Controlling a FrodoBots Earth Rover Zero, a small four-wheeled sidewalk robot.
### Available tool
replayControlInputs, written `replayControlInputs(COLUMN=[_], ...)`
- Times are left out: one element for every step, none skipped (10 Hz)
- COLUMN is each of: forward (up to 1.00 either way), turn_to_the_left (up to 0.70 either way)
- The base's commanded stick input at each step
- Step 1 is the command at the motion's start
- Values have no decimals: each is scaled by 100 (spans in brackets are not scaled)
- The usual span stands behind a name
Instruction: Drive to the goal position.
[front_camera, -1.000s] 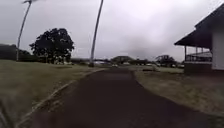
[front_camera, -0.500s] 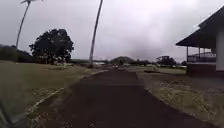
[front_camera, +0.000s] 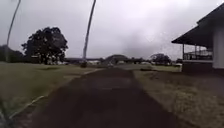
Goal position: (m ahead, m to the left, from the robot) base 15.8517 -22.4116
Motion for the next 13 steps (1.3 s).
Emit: replayControlInputs(forward=[100,100,100,100,100,100,100,100,100,100,100,100,100], turn_to_the_left=[-15,-28,-39,-17,0,0,0,0,0,0,0,0,0])
